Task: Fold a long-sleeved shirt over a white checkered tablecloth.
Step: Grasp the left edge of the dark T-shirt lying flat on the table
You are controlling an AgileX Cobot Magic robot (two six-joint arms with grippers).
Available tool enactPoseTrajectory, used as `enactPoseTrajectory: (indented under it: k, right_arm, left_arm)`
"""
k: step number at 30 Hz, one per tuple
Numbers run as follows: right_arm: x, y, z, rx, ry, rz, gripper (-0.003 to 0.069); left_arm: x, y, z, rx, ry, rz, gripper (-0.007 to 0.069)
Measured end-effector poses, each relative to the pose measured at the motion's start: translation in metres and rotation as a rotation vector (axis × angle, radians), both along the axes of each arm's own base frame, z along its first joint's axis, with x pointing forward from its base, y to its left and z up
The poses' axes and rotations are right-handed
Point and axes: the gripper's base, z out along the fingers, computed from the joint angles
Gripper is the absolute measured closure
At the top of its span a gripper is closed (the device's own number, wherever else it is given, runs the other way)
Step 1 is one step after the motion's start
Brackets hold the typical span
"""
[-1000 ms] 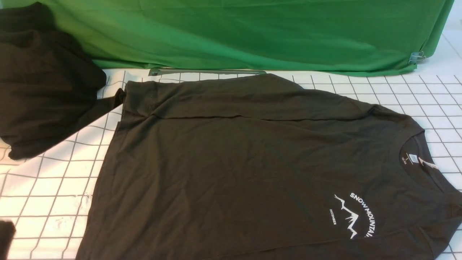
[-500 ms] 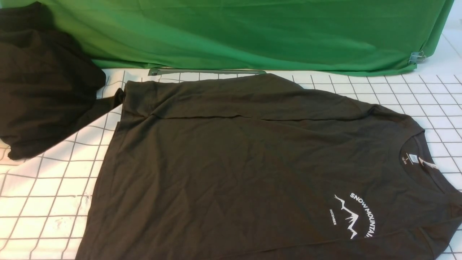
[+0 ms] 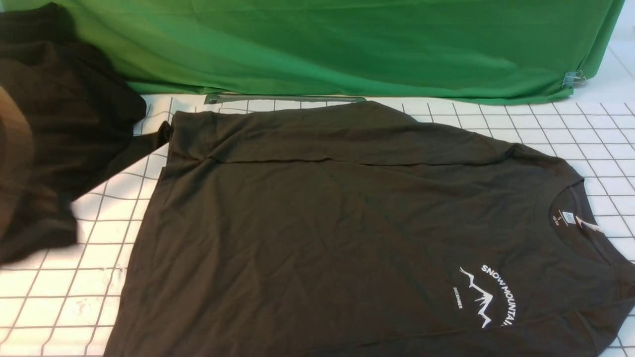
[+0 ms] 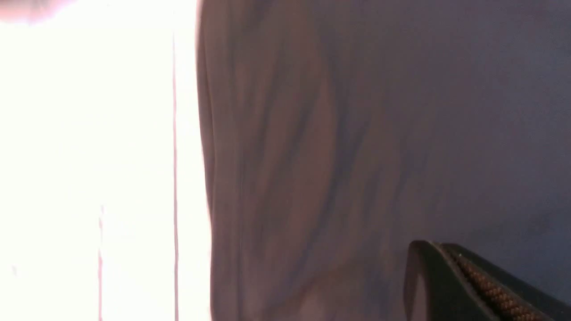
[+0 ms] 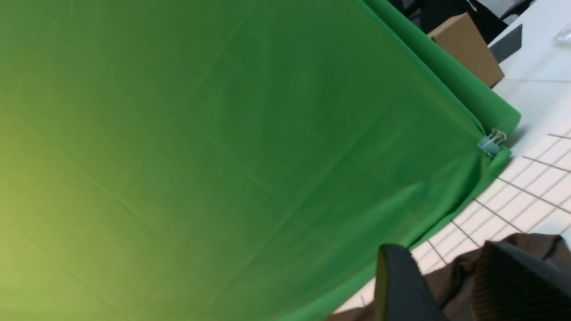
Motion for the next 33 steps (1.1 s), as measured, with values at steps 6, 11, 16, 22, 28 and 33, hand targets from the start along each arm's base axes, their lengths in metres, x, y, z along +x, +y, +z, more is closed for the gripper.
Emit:
enactPoseTrajectory:
  k: [6, 11, 16, 22, 28, 33]
  right_arm:
    - [0.000, 0.005, 0.006, -0.099, 0.073, 0.050, 0.0514]
    - [0.005, 0.018, 0.065, -0.465, 0.234, 0.190, 0.0641]
    - [0.042, 0.042, 0.108, -0.807, 0.556, 0.477, 0.0649]
    - [0.075, 0.062, 0.109, -0.948, 0.727, 0.657, 0.0648]
    - [0.082, 0.073, 0.105, -0.972, 0.722, 0.723, 0.0648]
    - [0.083, 0.074, 0.107, -0.967, 0.697, 0.711, 0.0648]
  left_arm:
    - [0.001, -0.017, -0.067, 0.062, 0.233, -0.145, 0.0631]
    - [-0.017, -0.042, -0.098, 0.190, 0.304, -0.255, 0.0631]
    - [-0.012, -0.051, -0.110, 0.271, 0.298, -0.239, 0.0620]
    - [0.002, -0.056, -0.125, 0.284, 0.296, -0.234, 0.0510]
    - [0.012, -0.060, -0.150, 0.318, 0.385, -0.235, 0.0280]
    - [0.013, -0.062, -0.157, 0.322, 0.418, -0.235, 0.0221]
